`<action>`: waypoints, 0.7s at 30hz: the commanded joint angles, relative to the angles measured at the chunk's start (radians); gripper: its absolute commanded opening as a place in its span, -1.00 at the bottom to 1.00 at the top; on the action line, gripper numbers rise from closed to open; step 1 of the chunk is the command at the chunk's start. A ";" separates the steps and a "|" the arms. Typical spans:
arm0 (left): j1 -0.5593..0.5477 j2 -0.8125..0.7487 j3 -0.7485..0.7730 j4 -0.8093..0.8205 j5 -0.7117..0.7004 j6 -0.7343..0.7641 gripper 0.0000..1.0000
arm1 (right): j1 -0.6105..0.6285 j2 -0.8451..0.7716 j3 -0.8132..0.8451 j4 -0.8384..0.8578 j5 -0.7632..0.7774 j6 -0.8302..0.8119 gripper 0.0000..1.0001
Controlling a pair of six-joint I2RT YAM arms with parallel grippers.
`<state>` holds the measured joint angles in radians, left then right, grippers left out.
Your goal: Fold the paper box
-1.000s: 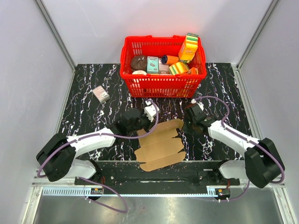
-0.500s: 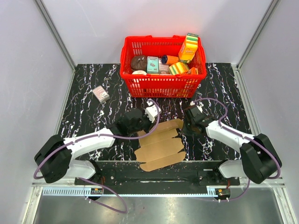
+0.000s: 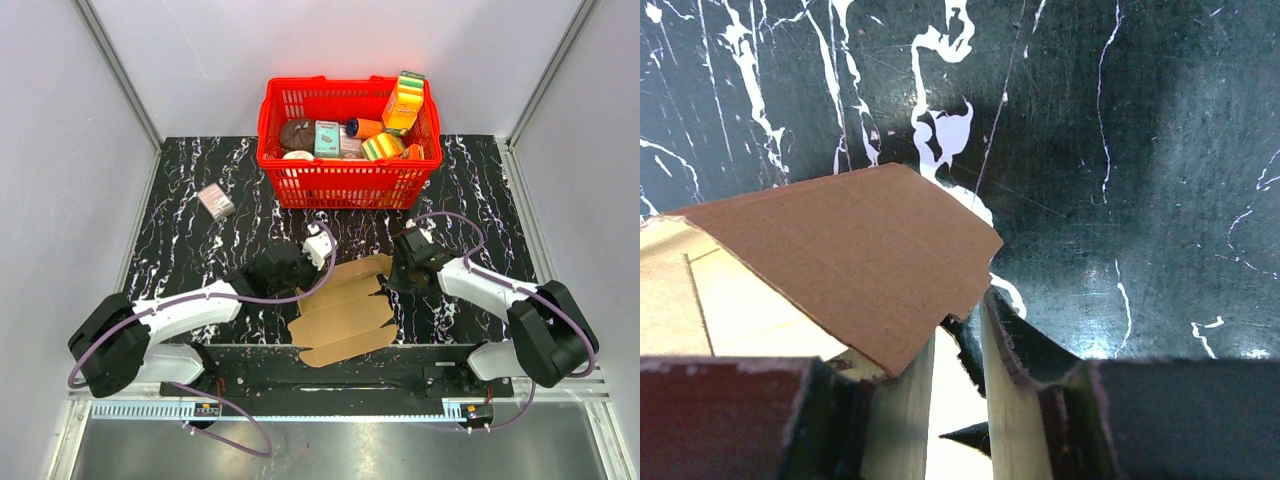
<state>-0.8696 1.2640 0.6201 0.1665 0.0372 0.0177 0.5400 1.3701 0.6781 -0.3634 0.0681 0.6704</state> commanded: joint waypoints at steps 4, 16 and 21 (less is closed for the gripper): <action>-0.003 -0.045 -0.026 0.027 -0.026 -0.015 -1.00 | -0.008 0.041 0.009 0.023 0.033 -0.011 -0.40; -0.005 -0.063 -0.068 0.059 -0.013 -0.015 -1.00 | -0.008 0.087 0.037 0.029 0.035 -0.031 -0.44; -0.005 -0.052 -0.068 0.060 -0.006 -0.015 -1.00 | -0.008 0.104 0.041 0.050 0.010 -0.046 -0.47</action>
<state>-0.8700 1.2205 0.5625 0.1898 0.0288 0.0124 0.5392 1.4502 0.7017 -0.3378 0.0849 0.6495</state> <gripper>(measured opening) 0.024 0.273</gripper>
